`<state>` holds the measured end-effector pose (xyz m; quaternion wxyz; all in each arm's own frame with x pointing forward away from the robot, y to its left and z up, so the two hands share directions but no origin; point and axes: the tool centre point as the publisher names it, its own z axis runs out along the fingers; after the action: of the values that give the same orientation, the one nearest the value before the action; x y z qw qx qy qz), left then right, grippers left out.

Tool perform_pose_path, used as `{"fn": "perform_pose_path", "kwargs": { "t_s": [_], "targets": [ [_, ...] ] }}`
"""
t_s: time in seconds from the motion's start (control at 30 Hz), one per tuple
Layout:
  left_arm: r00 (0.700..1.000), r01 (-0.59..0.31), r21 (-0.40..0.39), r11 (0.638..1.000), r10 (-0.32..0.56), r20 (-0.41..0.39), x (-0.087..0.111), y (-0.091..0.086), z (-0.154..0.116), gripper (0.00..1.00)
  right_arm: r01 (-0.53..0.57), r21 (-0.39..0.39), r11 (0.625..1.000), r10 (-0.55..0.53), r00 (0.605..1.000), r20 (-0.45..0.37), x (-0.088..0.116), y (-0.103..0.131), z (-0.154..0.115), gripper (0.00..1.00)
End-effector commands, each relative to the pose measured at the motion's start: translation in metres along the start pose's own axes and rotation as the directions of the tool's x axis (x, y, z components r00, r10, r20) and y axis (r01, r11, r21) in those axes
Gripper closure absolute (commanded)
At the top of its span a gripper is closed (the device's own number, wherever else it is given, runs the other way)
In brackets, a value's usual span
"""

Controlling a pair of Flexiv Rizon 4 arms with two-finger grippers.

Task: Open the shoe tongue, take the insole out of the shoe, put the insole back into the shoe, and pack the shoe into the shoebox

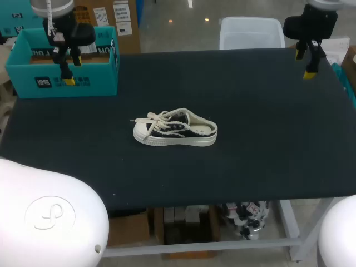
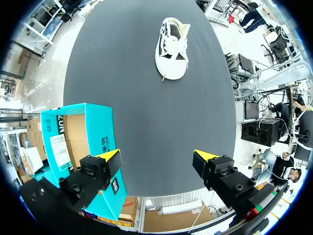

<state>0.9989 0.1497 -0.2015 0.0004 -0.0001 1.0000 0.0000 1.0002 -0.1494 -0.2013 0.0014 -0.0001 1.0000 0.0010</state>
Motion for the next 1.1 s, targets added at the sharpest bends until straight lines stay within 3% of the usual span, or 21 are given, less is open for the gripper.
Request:
{"fn": "perform_pose_path", "kwargs": {
  "t_s": [0.03,0.83,0.93,1.1],
  "targets": [
    [1.000,0.000,0.000,1.000,0.000,0.000,0.000,0.000,0.000,0.00,0.000,0.001,1.000,0.000,1.000,0.000,0.000,0.000,0.000,0.00],
    [1.000,0.000,0.000,1.000,0.000,0.000,0.000,0.000,0.000,0.00,0.000,0.001,1.000,0.000,1.000,0.000,0.000,0.000,0.000,0.00],
    [1.000,-0.011,0.003,1.000,0.011,0.001,0.003,-0.002,-0.002,0.00,-0.032,-0.021,0.999,0.031,0.998,-0.051,-0.003,0.008,0.003,0.00],
    [0.999,-0.040,0.006,0.999,0.040,0.013,0.009,-0.011,-0.008,0.00,-0.032,-0.122,0.992,0.026,0.998,-0.052,0.004,0.029,0.014,0.00]
  ]
}}
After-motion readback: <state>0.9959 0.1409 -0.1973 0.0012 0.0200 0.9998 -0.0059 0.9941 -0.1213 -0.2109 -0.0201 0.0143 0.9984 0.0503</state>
